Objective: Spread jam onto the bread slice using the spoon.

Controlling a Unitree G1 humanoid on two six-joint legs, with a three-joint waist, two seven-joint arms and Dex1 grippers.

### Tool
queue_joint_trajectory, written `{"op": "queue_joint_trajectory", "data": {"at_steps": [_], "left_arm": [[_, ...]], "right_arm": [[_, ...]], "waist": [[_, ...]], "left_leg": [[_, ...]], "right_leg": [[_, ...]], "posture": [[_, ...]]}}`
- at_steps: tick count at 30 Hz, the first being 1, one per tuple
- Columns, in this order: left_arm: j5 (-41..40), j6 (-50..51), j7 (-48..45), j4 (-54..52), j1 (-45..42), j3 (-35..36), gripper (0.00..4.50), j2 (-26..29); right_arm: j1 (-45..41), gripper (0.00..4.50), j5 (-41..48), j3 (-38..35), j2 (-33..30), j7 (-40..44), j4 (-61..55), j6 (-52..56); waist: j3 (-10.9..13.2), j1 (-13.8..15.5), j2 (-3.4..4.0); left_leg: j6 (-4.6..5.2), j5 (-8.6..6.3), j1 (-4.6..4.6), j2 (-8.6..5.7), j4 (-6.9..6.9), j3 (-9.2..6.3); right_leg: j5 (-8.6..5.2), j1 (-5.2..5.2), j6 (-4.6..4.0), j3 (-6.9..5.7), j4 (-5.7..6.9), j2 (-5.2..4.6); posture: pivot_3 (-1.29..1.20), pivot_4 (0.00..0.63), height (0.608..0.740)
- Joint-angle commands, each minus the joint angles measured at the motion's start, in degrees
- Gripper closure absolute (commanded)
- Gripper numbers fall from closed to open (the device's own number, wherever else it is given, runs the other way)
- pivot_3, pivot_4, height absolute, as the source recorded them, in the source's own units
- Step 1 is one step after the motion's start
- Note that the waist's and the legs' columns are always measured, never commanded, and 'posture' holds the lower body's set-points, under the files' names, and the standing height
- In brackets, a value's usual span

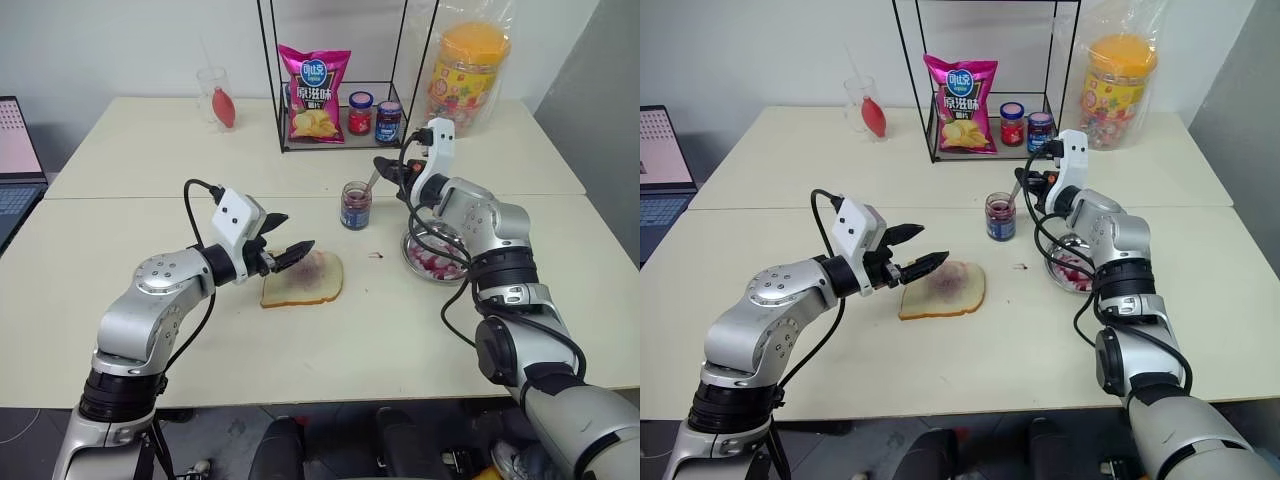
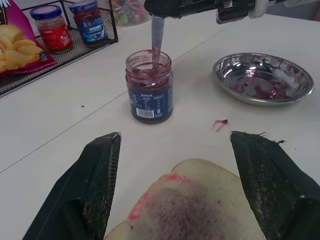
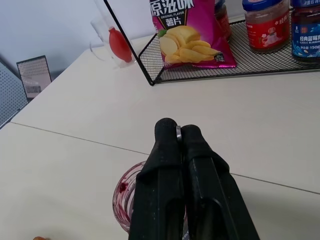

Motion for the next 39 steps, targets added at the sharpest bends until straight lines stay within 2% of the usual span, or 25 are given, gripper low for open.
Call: {"op": "queue_joint_trajectory", "data": {"at_steps": [1, 39], "left_arm": [[0.1, -1.6, -0.3, -1.4, -1.4, 0.3, 0.87, -0.2], [2.0, -3.5, -0.2, 1.9, -3.1, -0.6, 0.87, -2.1]], "right_arm": [[-1.5, 4.43, 2.2, -1.9, 0.1, -0.7, -3.5, 0.5], [-3.5, 4.43, 15.0, -12.8, 1.7, -10.8, -4.8, 11.1]], "waist": [[0.0, 0.0, 0.00], [0.0, 0.0, 0.00]], "left_leg": [[0.00, 0.00, 0.00, 0.00, 0.00, 0.00], [0.00, 0.00, -0.01, 0.00, -0.02, 0.00]], "right_leg": [[0.00, 0.00, 0.00, 0.00, 0.00, 0.00], [0.00, -0.01, 0.00, 0.00, -0.01, 0.01]], "posture": [[0.00, 0.150, 0.740], [0.00, 0.150, 0.740]]}}
